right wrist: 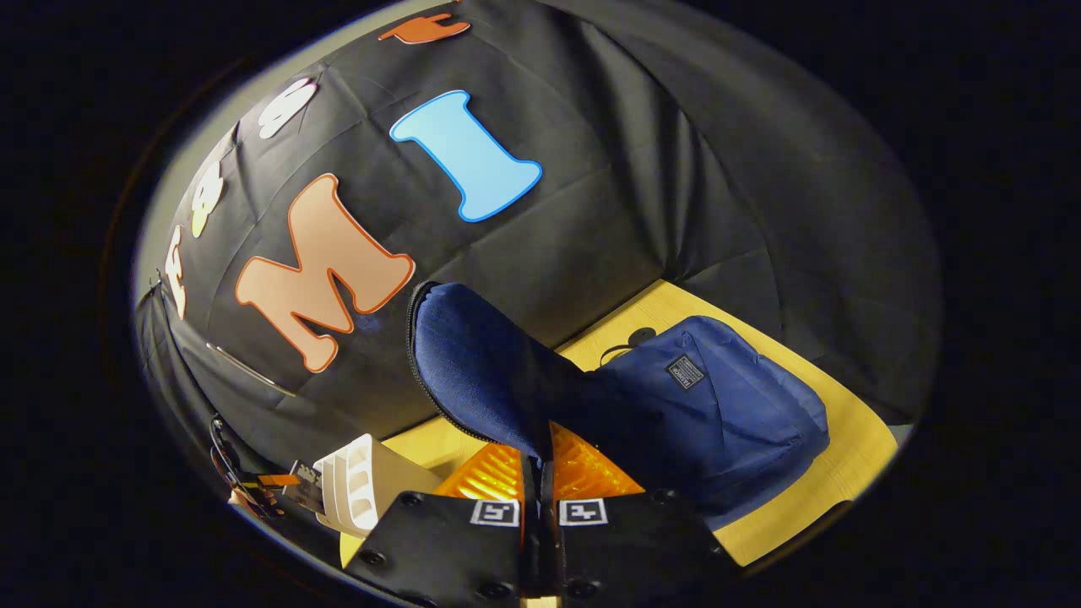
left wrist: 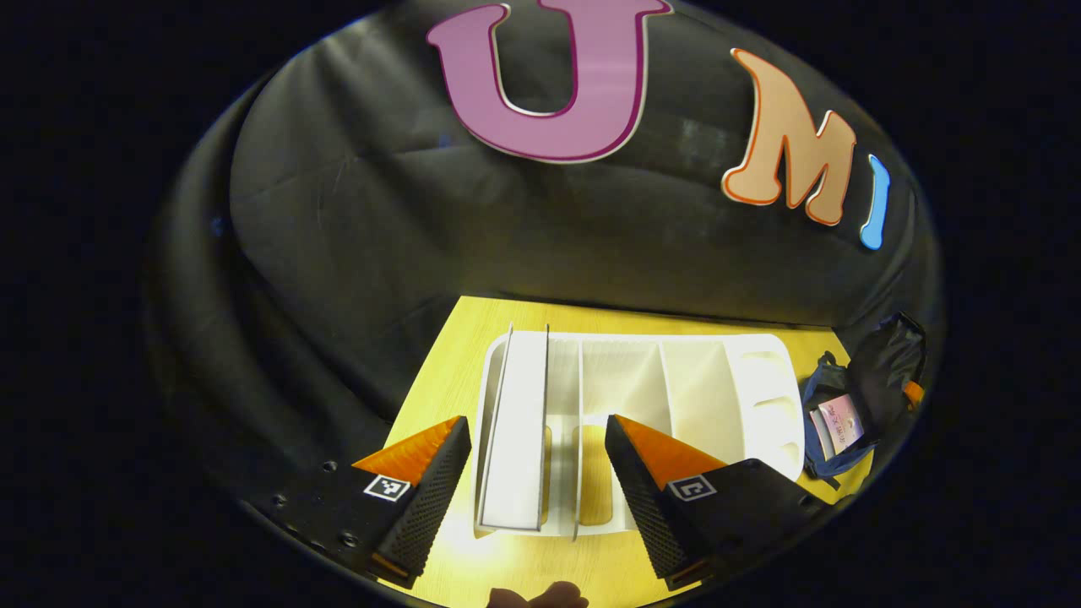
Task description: Open the schoolbag, grab two books from the bookshelf and put them into the schoolbag.
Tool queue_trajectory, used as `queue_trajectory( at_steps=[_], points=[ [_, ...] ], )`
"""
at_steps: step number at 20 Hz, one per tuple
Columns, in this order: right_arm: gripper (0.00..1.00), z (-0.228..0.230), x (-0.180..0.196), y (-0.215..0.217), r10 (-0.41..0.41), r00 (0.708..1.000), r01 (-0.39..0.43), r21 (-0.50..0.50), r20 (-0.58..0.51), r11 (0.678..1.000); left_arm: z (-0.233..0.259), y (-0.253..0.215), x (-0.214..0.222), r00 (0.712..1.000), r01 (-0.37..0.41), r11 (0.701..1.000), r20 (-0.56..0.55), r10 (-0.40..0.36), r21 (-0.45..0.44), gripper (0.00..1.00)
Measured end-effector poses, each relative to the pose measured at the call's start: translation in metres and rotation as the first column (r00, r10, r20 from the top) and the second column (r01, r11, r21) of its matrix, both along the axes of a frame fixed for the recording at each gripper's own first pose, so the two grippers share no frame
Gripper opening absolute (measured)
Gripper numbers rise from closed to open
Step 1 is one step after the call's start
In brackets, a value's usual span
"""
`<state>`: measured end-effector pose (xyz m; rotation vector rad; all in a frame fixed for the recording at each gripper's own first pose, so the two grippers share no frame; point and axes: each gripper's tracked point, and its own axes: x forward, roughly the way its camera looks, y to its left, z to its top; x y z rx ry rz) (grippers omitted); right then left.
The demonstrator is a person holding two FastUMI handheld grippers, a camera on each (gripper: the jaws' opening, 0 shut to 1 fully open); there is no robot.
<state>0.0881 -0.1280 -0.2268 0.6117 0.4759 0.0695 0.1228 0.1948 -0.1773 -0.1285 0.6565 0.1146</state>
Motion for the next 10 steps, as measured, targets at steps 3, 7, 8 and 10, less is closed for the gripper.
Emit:
queue_trajectory(
  at_steps=[3,7,8,10],
  points=[
    [0.03,0.000,0.000,-0.001,-0.004,1.000,0.004,0.000,0.002,1.000,-0.017,0.004,0.004,0.998,-0.009,1.000,-0.067,0.009,0.004,0.94],
    [0.03,0.001,0.000,-0.002,-0.007,1.000,0.007,0.002,0.006,1.000,-0.036,0.013,0.004,0.986,-0.015,0.999,-0.165,0.020,0.031,0.92],
    [0.02,0.001,0.000,-0.002,-0.008,1.000,0.008,0.004,0.007,1.000,-0.042,0.020,0.002,0.980,-0.030,0.998,-0.196,0.039,0.052,0.89],
    [0.05,0.002,0.000,-0.003,-0.011,1.000,0.011,0.007,0.009,1.000,-0.052,0.025,0.001,0.964,-0.038,0.998,-0.260,0.052,0.059,0.63]
  ],
)
